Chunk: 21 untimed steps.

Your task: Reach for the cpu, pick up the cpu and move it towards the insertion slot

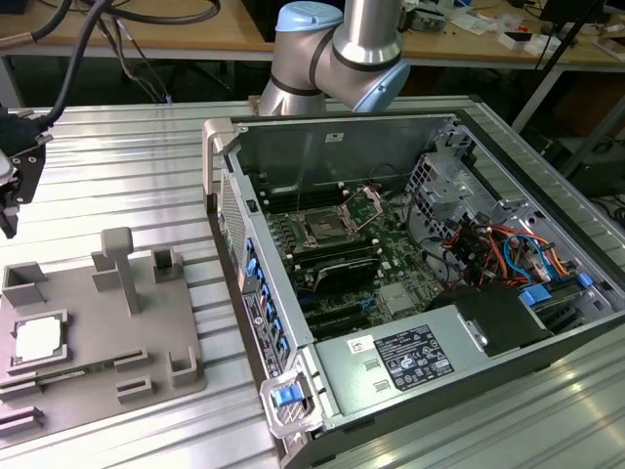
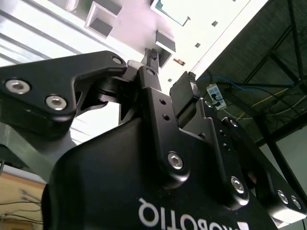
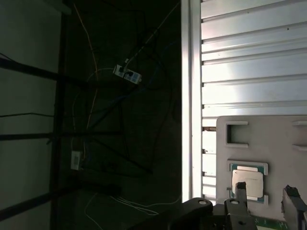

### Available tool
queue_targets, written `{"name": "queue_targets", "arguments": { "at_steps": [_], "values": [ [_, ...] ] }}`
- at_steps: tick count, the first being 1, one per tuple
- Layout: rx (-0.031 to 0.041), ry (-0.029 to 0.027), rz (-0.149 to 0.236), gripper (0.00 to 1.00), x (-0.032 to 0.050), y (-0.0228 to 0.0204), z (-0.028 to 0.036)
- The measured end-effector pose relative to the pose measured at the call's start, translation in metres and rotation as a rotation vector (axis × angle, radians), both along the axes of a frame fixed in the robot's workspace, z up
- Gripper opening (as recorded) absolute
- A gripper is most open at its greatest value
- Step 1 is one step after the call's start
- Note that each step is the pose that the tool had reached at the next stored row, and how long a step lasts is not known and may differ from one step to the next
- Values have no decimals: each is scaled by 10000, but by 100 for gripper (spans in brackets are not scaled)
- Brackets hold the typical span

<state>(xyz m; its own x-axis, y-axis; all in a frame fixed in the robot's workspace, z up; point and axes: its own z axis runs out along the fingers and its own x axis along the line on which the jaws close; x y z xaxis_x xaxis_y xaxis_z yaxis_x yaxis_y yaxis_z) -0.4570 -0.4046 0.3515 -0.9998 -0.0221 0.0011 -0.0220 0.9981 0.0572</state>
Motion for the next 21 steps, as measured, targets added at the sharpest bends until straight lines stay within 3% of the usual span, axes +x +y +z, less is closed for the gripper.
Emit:
{"name": "queue_targets", "arguments": {
  "at_steps": [8, 11, 14, 21],
  "values": [
    [0, 7, 193, 39, -29, -98, -74],
    [-1, 10, 201, 39, -41, -104, -101],
    [0, 11, 207, 53, -45, -103, -123],
    [-1, 13, 209, 53, -45, -103, -138]
  ]
}}
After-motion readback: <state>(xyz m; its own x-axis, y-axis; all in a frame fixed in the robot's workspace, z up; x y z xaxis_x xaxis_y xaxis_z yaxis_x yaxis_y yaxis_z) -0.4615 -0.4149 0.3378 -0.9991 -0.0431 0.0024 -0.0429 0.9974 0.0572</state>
